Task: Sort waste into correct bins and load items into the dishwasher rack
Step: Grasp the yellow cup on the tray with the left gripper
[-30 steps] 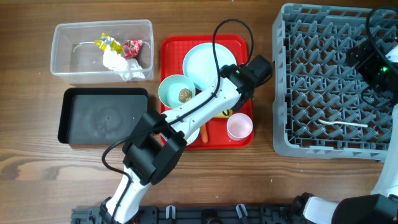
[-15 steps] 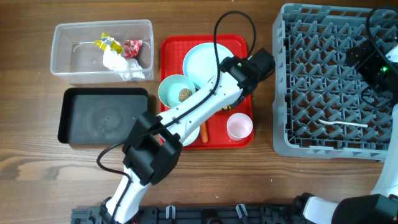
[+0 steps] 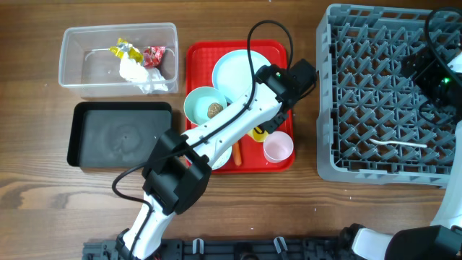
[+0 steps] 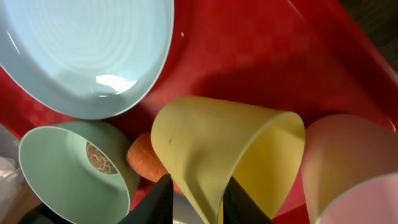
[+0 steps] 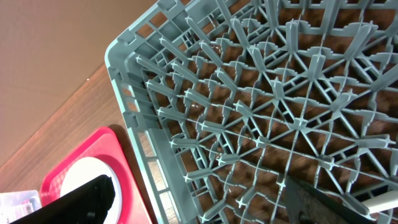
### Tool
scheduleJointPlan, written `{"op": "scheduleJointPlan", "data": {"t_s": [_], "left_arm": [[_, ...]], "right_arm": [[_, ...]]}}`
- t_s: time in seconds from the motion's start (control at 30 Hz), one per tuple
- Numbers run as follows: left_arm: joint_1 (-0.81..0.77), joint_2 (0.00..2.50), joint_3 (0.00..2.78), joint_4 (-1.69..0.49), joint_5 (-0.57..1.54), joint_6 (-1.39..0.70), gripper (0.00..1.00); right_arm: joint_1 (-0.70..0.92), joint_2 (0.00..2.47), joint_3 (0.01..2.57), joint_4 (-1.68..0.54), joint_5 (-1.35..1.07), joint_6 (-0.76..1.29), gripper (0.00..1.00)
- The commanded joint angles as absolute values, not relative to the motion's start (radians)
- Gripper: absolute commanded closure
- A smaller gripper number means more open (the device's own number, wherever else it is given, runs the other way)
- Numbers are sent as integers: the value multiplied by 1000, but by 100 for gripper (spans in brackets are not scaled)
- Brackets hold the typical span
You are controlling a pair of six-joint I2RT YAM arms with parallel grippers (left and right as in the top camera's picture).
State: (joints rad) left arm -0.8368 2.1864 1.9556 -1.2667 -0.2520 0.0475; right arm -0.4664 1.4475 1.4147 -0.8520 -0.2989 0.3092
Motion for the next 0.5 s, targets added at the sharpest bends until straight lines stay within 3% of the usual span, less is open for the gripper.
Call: {"op": "scheduleJointPlan", "data": {"t_s": [0.0, 0.23, 0.47], "left_arm": [[-826, 2192, 1963, -1281, -235, 44, 74], [-813, 2192, 1961, -1271, -235, 44, 82], [-799, 2192, 1914, -1226, -236, 44, 82]], "right_arm": [[-468, 1436, 1432, -851, -315, 288, 10], [-468, 1436, 1432, -851, -315, 289, 10], [-468, 1436, 1432, -850, -315, 289, 10]]}}
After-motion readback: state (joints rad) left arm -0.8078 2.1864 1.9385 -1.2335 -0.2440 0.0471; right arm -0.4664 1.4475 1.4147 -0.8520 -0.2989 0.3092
